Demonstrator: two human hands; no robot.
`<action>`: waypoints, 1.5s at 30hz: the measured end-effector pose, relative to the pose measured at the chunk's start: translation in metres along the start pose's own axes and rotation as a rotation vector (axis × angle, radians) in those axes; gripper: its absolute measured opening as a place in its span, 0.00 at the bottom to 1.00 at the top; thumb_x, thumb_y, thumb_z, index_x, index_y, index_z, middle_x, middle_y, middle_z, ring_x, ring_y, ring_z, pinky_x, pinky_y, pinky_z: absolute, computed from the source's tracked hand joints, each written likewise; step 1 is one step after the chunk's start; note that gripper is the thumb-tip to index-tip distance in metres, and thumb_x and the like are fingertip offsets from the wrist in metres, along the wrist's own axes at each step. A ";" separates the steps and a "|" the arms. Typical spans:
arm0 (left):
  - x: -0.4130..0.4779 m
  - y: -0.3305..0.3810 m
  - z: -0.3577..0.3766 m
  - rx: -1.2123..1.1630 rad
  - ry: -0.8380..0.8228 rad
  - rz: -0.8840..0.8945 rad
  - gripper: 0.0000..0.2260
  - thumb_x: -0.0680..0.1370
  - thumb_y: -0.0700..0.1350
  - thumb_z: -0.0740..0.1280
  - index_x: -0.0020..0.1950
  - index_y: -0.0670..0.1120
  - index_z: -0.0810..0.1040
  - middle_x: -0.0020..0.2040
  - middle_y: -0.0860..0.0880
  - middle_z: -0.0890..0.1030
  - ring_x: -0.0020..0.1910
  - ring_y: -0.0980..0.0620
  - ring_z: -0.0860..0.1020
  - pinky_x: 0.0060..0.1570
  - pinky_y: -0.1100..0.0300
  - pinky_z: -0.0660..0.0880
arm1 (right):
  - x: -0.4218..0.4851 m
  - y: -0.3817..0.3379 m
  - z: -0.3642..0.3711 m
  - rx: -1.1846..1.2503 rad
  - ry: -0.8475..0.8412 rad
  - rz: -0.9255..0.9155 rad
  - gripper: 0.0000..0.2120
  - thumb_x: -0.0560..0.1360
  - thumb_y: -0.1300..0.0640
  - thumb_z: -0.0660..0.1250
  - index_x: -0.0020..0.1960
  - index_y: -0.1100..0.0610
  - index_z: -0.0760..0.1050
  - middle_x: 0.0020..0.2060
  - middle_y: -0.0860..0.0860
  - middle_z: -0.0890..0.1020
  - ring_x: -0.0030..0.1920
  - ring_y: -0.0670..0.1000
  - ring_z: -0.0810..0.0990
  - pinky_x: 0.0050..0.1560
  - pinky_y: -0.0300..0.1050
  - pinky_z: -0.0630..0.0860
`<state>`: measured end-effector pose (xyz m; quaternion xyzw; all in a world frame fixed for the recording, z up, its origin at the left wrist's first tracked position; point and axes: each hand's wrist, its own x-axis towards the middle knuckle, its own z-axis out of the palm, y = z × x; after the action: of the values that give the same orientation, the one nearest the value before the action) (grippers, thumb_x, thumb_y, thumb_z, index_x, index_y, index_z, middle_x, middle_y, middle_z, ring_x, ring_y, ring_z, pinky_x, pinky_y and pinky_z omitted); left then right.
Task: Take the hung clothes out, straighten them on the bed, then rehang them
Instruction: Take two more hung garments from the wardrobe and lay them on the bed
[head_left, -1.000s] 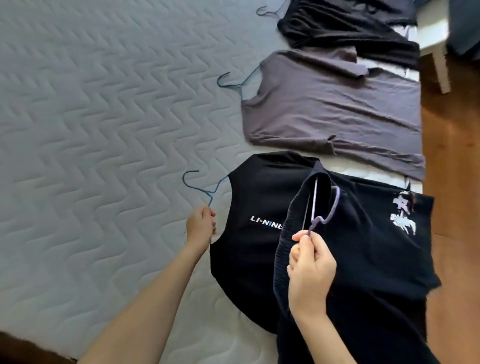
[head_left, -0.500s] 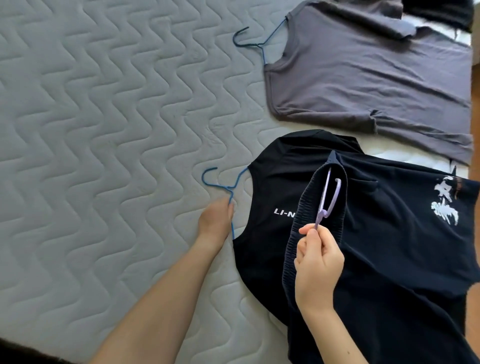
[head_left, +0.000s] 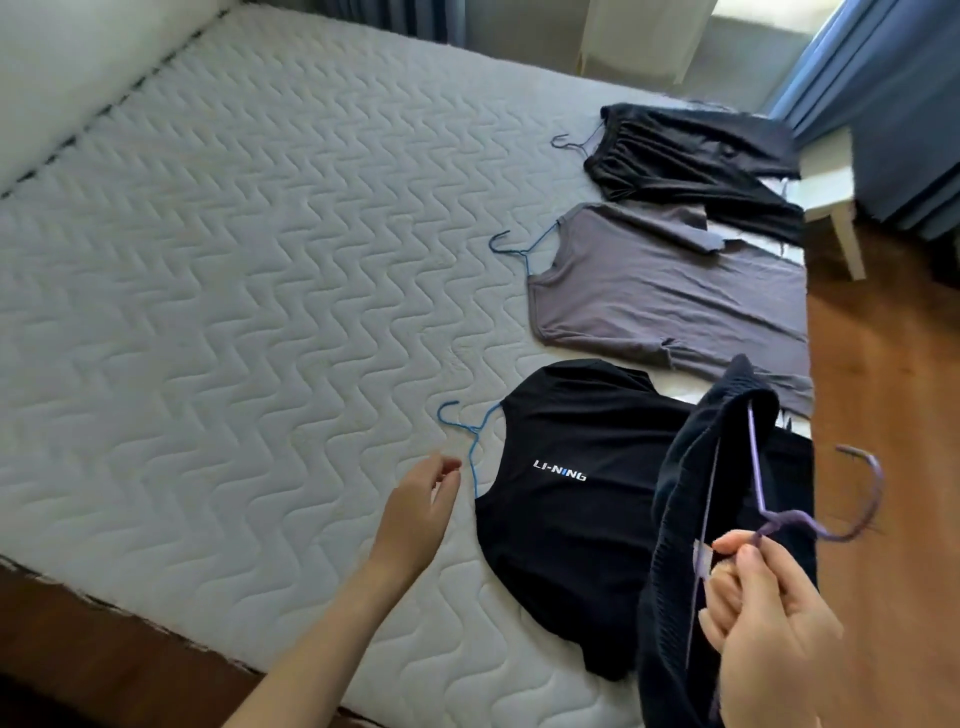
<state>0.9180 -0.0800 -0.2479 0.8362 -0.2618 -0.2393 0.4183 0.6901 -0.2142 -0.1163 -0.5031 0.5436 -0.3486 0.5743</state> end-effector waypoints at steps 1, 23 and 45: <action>-0.027 0.016 -0.017 -0.029 0.011 0.009 0.09 0.80 0.47 0.60 0.53 0.48 0.79 0.48 0.55 0.82 0.49 0.58 0.79 0.48 0.67 0.72 | -0.018 -0.018 -0.012 0.006 -0.036 -0.002 0.14 0.82 0.65 0.53 0.41 0.62 0.74 0.23 0.47 0.63 0.21 0.44 0.57 0.22 0.35 0.53; -0.442 -0.055 -0.205 -0.155 0.771 -0.520 0.09 0.81 0.43 0.62 0.47 0.56 0.78 0.46 0.55 0.83 0.49 0.62 0.79 0.48 0.65 0.73 | -0.235 -0.040 0.101 -0.157 -0.945 -0.071 0.12 0.80 0.66 0.57 0.40 0.66 0.74 0.23 0.48 0.63 0.22 0.44 0.59 0.22 0.36 0.53; -0.220 -0.169 -0.477 -0.232 0.616 -0.332 0.10 0.79 0.46 0.59 0.52 0.48 0.80 0.46 0.53 0.83 0.49 0.57 0.80 0.52 0.63 0.75 | -0.286 -0.010 0.340 -0.270 -0.796 0.049 0.12 0.81 0.67 0.54 0.42 0.69 0.72 0.23 0.48 0.61 0.22 0.44 0.58 0.22 0.35 0.51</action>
<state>1.0893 0.4212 -0.0922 0.8470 0.0445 -0.0692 0.5252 0.9755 0.1217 -0.0616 -0.6563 0.3318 -0.0386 0.6765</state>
